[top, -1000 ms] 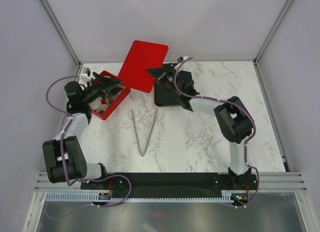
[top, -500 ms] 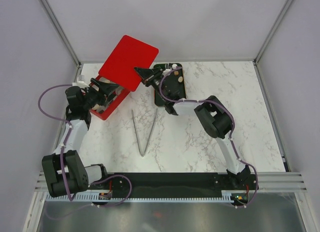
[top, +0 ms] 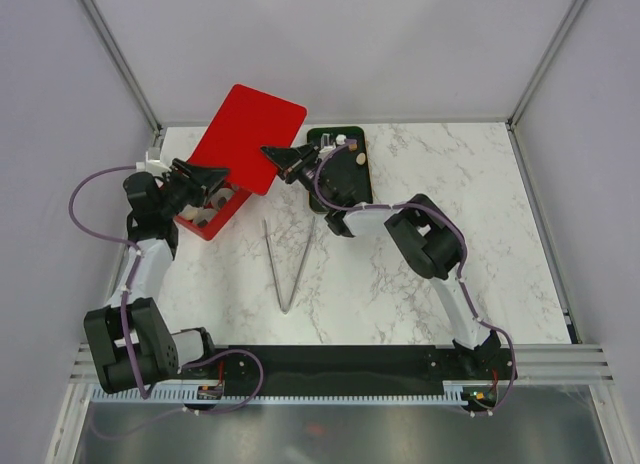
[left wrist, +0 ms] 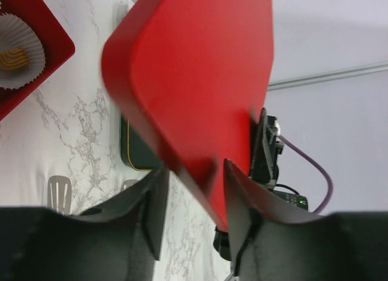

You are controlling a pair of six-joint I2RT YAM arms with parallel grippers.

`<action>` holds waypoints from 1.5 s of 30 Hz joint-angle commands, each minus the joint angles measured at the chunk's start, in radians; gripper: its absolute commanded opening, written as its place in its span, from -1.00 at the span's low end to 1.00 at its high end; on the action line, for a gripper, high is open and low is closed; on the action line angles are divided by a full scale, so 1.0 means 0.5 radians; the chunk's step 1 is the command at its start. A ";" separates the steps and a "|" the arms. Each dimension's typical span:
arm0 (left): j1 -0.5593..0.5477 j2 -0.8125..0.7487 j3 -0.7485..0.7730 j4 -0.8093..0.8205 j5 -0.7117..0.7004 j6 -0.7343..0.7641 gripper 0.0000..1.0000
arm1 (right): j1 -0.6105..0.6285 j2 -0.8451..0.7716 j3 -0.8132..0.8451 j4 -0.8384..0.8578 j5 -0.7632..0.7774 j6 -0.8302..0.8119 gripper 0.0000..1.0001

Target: Pack the chocolate

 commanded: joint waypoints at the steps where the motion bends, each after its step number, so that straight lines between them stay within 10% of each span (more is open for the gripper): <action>1: 0.062 -0.004 0.054 0.116 0.141 -0.066 -0.12 | 0.023 -0.041 -0.011 0.042 -0.095 0.007 -0.89; 14: 0.194 -0.034 0.057 -0.040 0.447 0.056 -0.95 | -0.063 -0.057 -0.029 -0.106 -0.356 -0.131 -0.21; 27: 0.249 -0.145 0.011 -0.295 0.524 0.246 -0.95 | -0.354 0.035 0.142 -0.271 -0.555 -0.192 -0.15; 40: 0.264 -0.133 0.140 -0.773 0.161 0.495 -0.95 | -0.444 0.167 0.339 -0.293 -0.678 -0.180 -0.64; 45: 0.372 -0.010 0.358 -1.092 -0.267 0.529 -0.35 | -0.388 0.265 0.480 -0.155 -0.654 -0.113 -1.00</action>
